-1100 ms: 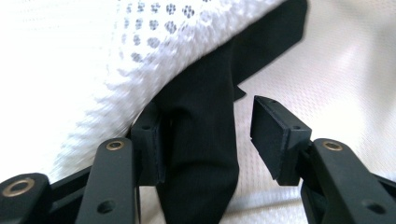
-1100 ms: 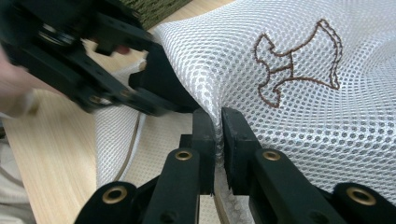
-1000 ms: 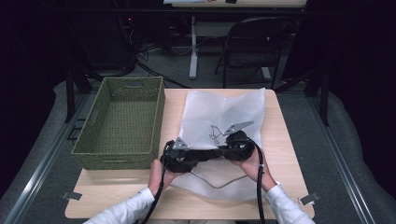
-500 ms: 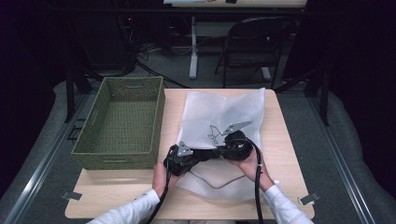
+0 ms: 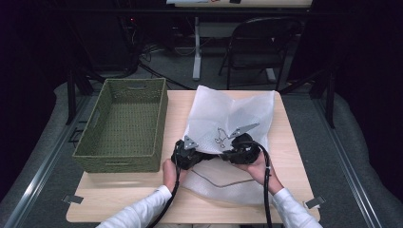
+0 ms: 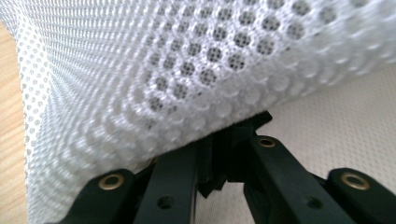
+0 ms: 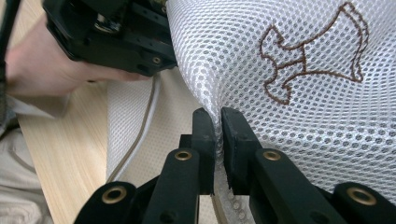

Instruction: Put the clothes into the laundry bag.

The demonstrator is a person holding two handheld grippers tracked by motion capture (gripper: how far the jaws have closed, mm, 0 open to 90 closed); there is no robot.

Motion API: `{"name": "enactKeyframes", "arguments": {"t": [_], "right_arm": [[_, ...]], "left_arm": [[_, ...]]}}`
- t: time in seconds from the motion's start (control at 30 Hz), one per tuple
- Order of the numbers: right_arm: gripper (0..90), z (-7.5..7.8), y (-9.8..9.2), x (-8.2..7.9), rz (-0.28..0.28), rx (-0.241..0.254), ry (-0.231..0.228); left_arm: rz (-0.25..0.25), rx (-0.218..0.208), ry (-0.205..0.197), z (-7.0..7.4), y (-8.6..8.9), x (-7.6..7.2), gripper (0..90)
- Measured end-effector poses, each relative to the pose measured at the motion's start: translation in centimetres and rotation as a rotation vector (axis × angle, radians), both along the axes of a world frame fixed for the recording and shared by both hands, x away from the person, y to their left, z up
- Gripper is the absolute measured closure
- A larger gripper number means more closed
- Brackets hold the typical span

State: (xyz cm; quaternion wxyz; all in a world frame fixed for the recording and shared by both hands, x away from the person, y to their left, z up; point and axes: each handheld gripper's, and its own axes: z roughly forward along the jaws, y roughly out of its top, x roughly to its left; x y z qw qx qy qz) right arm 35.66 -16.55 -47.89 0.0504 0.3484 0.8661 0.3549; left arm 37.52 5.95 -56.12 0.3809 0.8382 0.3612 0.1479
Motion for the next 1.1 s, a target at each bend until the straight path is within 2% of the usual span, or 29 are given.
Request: {"name": "enactKeyframes", "arguments": {"t": [0.27, 0.37, 0.47, 0.53, 0.6, 0.63, 0.7, 0.8, 0.87, 0.93, 1.03, 1.1], "right_arm": [[84.4, 0.0, -0.1, 0.0, -0.007, -0.015, 0.002], [84.2, 0.0, -0.2, 0.0, -0.008, -0.019, 0.001], [83.9, 0.0, -0.2, 0.0, -0.011, -0.018, 0.003], [83.5, 0.0, -0.2, 0.0, -0.014, -0.018, 0.004], [83.4, 0.0, -0.1, 0.0, -0.018, -0.017, 0.004], [83.4, 0.0, -0.1, 0.1, -0.016, -0.018, 0.004], [83.4, 0.0, -0.1, 0.1, -0.017, -0.018, 0.005], [82.5, -0.1, -0.1, 0.1, -0.013, -0.019, 0.010], [81.6, -0.1, -0.1, 0.1, -0.015, -0.015, 0.014], [81.6, -0.1, 0.0, 0.0, -0.014, -0.020, 0.011], [81.8, -0.2, 0.0, 0.0, -0.015, -0.028, 0.015], [81.6, -0.3, 0.0, 0.0, -0.015, -0.041, 0.017]], "left_arm": [[-0.118, 0.022, 0.034, 1.5, 1.4, -1.6, 68.0], [-0.145, 0.024, 0.010, 2.5, 2.2, -2.3, 66.2], [-0.137, 0.025, -0.043, 3.6, 2.8, -2.7, 62.5], [-0.131, 0.013, -0.046, 4.0, 2.9, -2.6, 57.6], [-0.123, 0.026, -0.076, 4.2, 2.7, -2.7, 54.1], [-0.131, 0.037, -0.070, 4.3, 2.5, -2.8, 53.1], [-0.135, 0.062, -0.098, 4.3, 2.0, -2.8, 50.8], [-0.132, 0.106, -0.160, 4.2, 1.1, -2.9, 50.4], [-0.117, 0.123, -0.186, 3.8, 0.4, -3.0, 50.6], [-0.125, 0.139, -0.188, 3.4, -0.1, -2.9, 56.9], [-0.136, 0.133, -0.184, 3.0, -0.3, -2.7, 69.6], [-0.155, 0.144, -0.201, 3.0, -0.2, -2.8, 77.7]]}}
